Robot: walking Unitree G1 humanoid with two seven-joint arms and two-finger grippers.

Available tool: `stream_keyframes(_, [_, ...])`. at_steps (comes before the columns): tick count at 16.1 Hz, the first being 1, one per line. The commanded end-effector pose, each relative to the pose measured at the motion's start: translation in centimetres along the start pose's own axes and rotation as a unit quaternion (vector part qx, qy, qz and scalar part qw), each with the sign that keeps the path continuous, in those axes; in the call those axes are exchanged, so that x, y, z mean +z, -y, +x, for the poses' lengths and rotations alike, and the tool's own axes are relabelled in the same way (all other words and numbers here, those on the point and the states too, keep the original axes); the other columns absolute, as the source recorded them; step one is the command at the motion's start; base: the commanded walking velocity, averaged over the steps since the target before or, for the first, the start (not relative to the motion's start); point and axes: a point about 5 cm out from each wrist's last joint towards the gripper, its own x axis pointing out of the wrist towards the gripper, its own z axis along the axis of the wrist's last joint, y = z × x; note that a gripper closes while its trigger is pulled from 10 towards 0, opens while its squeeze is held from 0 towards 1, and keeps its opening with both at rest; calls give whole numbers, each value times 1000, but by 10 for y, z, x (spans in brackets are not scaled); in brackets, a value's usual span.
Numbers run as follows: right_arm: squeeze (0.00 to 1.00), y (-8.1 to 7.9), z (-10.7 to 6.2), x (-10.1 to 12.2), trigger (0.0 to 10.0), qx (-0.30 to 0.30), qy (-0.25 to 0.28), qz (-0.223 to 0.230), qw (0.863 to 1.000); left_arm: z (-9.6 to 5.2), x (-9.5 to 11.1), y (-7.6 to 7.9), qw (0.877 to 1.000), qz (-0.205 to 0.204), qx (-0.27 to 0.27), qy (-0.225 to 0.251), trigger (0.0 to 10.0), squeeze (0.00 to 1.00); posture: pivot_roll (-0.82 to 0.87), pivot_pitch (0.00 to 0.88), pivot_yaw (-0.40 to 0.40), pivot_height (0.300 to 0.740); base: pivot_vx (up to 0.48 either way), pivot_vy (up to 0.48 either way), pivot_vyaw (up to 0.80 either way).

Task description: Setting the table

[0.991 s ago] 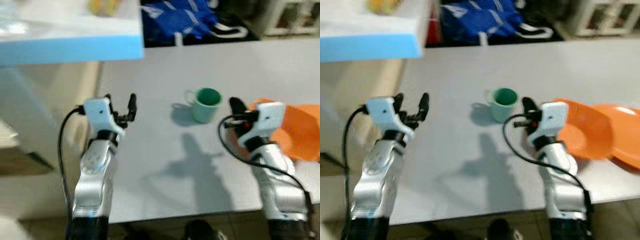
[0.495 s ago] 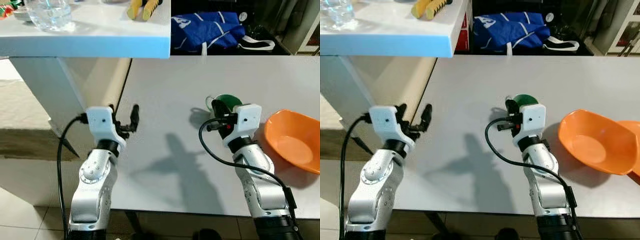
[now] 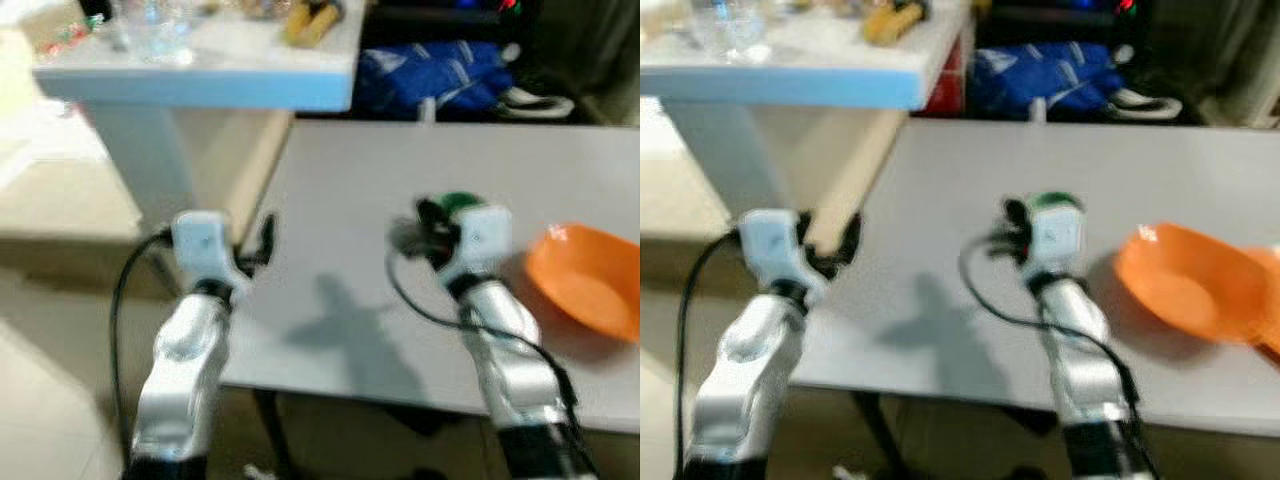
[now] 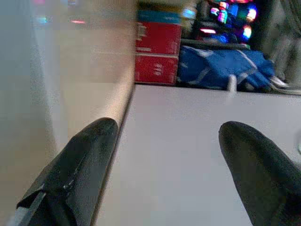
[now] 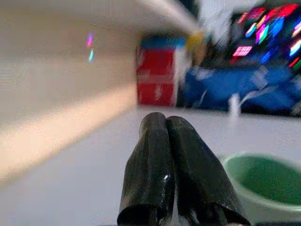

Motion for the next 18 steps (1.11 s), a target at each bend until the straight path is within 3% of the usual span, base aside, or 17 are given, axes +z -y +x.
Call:
stream_keyframes(1, [0, 1, -3, -7, 10000, 0, -16, -6, 1000, 1, 3, 6, 1000, -2, -14, 3, 10000, 0, -200, 0, 87, 740, 0, -480, 0])
stream_keyframes(6, [0, 0, 1, -5, 10000, 4, -17, -16, 1000, 6, 3, 5, 1000, 2, -21, 4, 10000, 0, -203, 0, 77, 740, 0, -446, -622])
stream_keyframes(13, [0, -5, -1, 1, 10000, 18, -3, -34, 999, 11, 2, 0, 1000, 6, -9, 2, 10000, 0, -218, 0, 73, 740, 0, 0, -106])
stream_keyframes(18, [0, -2, -4, 4, 10000, 15, -2, -32, 999, 30, 17, -13, 999, 35, 4, 17, 10000, 0, -218, 16, 80, 740, 0, 0, 0])
